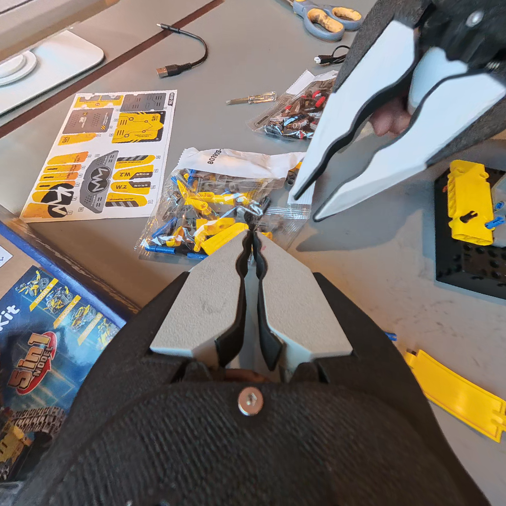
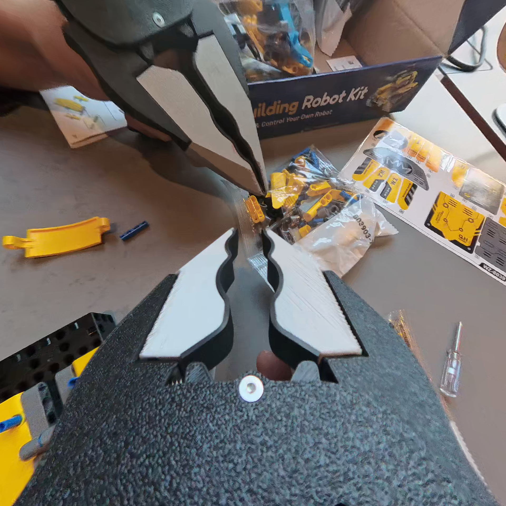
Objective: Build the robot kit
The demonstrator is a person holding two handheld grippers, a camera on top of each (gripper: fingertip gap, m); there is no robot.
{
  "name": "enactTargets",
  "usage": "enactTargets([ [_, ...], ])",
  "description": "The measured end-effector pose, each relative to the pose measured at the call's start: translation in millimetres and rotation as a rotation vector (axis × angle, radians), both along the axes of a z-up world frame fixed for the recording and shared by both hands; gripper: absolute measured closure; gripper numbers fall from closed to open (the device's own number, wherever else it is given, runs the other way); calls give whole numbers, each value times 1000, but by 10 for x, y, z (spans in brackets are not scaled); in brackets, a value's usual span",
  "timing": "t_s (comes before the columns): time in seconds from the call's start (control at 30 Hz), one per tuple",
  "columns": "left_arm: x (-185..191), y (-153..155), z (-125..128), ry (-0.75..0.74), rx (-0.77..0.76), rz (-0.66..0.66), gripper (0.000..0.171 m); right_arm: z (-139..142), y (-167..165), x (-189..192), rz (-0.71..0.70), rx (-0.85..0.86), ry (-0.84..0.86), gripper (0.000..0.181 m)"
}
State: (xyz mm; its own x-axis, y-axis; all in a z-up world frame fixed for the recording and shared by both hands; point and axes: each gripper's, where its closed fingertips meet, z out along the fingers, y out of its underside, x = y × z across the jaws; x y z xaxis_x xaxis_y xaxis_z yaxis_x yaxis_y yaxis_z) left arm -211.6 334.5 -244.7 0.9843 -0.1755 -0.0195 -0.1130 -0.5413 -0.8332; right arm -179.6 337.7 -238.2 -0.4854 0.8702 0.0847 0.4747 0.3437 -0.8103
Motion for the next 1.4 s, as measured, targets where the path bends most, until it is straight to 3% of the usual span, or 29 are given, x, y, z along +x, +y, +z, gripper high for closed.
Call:
enactTargets([
  [0.17, -23, 23, 90, -16, 46, 19, 171, -96, 48, -99, -68, 66, -7, 165],
  [0.47, 47, 42, 124, -23, 73, -3, 171, 80, 205, -215, -184, 102, 103, 164],
  [0.7, 34, 41, 149, -26, 82, 3, 171, 99, -47, -192, -82, -12, 97, 170],
  [0.87, 32, 45, 198, -9, 108, 4, 171, 21, -13, -206, -93, 52, 86, 176],
  [1.27, 11, 29, 138, 5, 77, 7, 171, 340, -202, -154, -10, -224, 144, 179],
  [1.4, 28, 29, 160, -2, 85, 2, 171, 84, 27, -243, -126, -28, 96, 181],
])
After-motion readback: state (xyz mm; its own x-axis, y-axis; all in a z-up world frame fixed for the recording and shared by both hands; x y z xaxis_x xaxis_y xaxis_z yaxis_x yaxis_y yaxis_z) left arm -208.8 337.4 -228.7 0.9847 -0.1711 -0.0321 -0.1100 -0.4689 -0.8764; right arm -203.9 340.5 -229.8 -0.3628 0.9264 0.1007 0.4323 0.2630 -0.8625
